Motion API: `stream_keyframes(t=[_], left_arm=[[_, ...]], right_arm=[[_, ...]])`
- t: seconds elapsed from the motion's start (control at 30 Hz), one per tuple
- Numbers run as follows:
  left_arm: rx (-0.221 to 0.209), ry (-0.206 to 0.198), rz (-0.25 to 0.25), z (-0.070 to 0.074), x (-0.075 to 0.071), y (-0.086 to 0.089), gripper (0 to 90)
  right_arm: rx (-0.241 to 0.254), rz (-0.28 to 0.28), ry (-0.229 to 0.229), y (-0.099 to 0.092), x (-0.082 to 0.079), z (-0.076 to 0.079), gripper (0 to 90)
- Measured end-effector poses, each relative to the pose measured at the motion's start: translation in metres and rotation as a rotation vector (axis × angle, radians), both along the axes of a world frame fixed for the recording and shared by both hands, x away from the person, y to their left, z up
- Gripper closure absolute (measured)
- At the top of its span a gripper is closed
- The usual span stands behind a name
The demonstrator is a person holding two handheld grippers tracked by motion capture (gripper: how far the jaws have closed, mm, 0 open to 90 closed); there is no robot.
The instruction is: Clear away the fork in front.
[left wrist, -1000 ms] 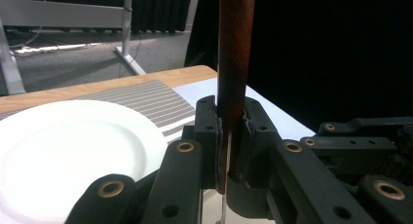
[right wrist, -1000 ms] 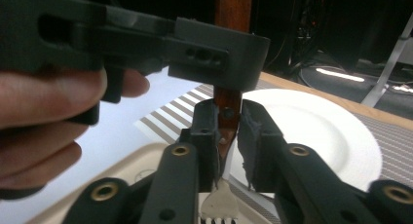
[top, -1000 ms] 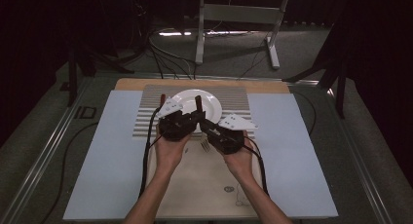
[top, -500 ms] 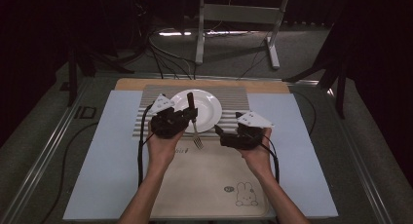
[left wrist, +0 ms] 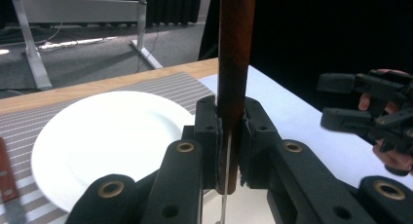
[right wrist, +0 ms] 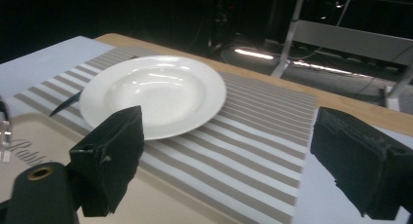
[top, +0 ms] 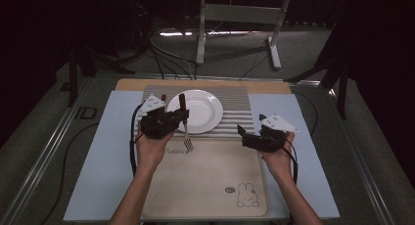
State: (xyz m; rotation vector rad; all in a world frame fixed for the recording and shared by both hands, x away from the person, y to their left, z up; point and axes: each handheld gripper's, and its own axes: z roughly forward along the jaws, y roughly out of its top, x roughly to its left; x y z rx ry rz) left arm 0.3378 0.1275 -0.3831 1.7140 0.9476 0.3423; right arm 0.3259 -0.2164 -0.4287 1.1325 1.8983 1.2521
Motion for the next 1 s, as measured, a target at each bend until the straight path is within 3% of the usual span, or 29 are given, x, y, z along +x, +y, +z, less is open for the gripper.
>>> stream_keyframes(t=[0.3, 0.73, 1.0], left_arm=[[0.023, 0.014, -0.005, 0.001, -0.002, 0.015, 80.6], [0.014, 0.041, -0.007, 0.0, -0.005, 0.039, 80.5], [0.014, 0.059, -0.037, -0.001, -0.013, 0.054, 80.5]], right_arm=[[0.013, -0.041, -0.002, -0.024, -0.004, -0.005, 11.2], [0.032, -0.083, -0.007, -0.052, -0.013, -0.013, 11.0], [0.043, -0.097, -0.02, -0.063, -0.022, -0.018, 11.0]])
